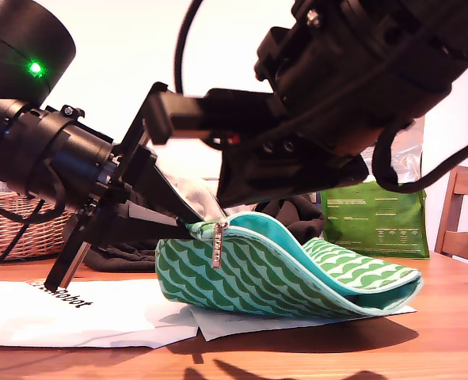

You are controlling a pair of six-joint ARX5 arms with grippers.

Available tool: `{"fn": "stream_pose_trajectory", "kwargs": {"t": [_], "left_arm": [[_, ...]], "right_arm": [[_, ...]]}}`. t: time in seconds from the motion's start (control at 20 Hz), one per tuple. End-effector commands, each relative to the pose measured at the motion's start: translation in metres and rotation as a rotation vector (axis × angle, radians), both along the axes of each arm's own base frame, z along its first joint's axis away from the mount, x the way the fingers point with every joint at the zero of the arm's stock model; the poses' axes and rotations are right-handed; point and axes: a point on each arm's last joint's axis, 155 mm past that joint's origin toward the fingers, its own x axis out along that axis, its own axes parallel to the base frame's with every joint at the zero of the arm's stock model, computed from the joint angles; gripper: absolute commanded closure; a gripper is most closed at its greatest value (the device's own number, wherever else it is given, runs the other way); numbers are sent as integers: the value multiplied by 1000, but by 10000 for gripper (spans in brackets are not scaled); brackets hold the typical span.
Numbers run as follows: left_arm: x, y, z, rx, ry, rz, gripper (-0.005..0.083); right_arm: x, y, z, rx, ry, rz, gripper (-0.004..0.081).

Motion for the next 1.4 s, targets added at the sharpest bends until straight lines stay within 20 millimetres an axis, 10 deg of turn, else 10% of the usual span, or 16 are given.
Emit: {"fn": "stream_pose_trajectory", "kwargs": {"t": [0.0,0.5,0.9,1.35], "left_arm": [[3,-3,6,-20,-2,-1,793],[1,-7,11,-57,23,-9,793],[-3,-9,13,-68,28,-32,793],[-4,-8,14,-76,35,-46,793]], "right_arm": [[0,-4,-7,16,21,-28,604],[-8,7,-45,48,168,-21,599],[10,-9,-68,21,254,-55,783],[8,31,-39,201,259,113,782]]}}
